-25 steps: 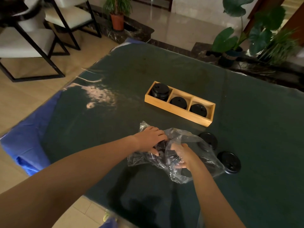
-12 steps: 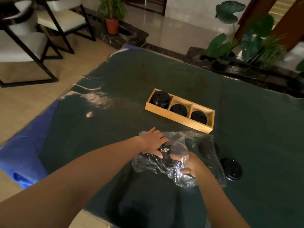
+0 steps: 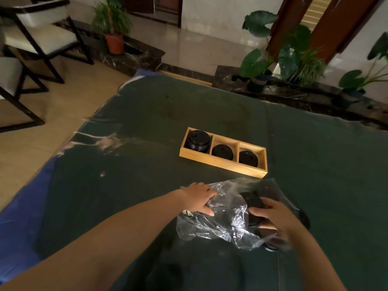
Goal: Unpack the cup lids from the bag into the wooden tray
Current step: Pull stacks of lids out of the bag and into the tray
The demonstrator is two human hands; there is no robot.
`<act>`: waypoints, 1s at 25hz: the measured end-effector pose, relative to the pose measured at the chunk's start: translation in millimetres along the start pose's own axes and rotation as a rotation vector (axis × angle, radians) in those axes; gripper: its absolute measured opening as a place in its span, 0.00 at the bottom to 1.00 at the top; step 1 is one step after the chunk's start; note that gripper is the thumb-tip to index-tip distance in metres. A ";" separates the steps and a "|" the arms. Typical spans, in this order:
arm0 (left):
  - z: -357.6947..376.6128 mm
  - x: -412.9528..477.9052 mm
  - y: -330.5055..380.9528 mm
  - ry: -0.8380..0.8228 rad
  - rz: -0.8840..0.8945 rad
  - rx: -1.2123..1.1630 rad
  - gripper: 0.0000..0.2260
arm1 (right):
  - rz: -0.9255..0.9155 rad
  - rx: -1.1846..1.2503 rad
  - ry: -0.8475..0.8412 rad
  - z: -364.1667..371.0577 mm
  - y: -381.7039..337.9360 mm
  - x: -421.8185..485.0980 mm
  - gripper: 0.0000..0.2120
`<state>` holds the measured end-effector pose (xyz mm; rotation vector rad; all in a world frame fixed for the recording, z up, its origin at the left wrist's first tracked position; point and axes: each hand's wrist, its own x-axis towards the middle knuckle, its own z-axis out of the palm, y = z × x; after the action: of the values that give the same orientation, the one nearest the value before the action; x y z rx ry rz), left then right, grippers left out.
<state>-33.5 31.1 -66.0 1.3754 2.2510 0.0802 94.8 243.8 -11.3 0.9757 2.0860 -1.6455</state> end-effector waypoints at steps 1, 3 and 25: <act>-1.5 0.6 -1.4 -0.004 -0.001 -0.011 0.28 | -0.088 -0.028 0.025 -12.2 -10.6 -11.6 0.20; -3.6 2.5 -2.8 -0.011 -0.002 -0.025 0.25 | -0.253 -0.100 0.036 -34.6 -37.2 -38.3 0.21; 17.1 5.8 9.8 0.253 -0.221 0.096 0.40 | -0.057 -0.297 0.369 54.2 -117.5 196.9 0.33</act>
<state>-20.1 37.4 -80.2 1.2109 2.6349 0.0751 -135.2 242.5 -62.7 1.1947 2.5257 -1.1965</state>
